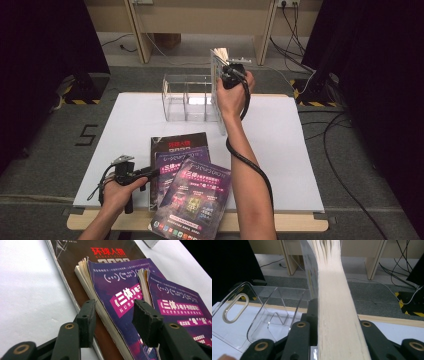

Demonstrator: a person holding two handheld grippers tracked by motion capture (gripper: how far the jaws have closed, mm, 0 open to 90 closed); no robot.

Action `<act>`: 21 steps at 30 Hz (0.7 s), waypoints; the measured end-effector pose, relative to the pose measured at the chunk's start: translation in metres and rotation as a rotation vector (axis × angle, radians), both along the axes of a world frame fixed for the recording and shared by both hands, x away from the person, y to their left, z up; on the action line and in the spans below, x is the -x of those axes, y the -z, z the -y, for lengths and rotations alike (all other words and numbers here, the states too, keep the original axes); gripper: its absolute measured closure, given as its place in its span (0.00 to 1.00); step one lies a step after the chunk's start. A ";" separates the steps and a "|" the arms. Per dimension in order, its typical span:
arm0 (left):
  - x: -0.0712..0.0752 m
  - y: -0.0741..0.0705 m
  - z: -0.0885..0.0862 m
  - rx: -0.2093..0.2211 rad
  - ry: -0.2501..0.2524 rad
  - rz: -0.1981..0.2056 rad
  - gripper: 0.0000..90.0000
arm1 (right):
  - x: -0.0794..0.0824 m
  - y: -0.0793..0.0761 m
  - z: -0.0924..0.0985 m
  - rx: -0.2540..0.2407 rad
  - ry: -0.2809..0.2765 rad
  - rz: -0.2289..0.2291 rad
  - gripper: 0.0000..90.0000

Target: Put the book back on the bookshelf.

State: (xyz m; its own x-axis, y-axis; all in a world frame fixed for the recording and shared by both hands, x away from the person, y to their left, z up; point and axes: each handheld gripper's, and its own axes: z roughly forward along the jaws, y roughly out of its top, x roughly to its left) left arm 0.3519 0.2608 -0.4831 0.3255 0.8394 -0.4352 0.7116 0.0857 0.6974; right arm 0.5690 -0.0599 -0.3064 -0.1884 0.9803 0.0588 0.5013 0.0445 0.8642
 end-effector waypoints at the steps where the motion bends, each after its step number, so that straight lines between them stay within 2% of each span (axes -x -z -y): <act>1: 0.000 0.000 0.000 0.000 -0.001 0.000 0.59 | 0.000 0.000 0.000 -0.001 0.001 0.002 0.82; 7: -0.001 0.000 -0.001 0.001 -0.002 -0.001 0.59 | 0.000 0.003 0.000 -0.013 0.004 0.045 0.83; 14: -0.001 0.001 -0.003 0.002 -0.006 -0.003 0.59 | -0.004 0.000 0.000 -0.021 0.019 0.082 0.83; 21: -0.001 0.000 -0.003 0.003 -0.004 0.002 0.59 | -0.011 0.008 -0.003 -0.025 0.031 0.087 0.83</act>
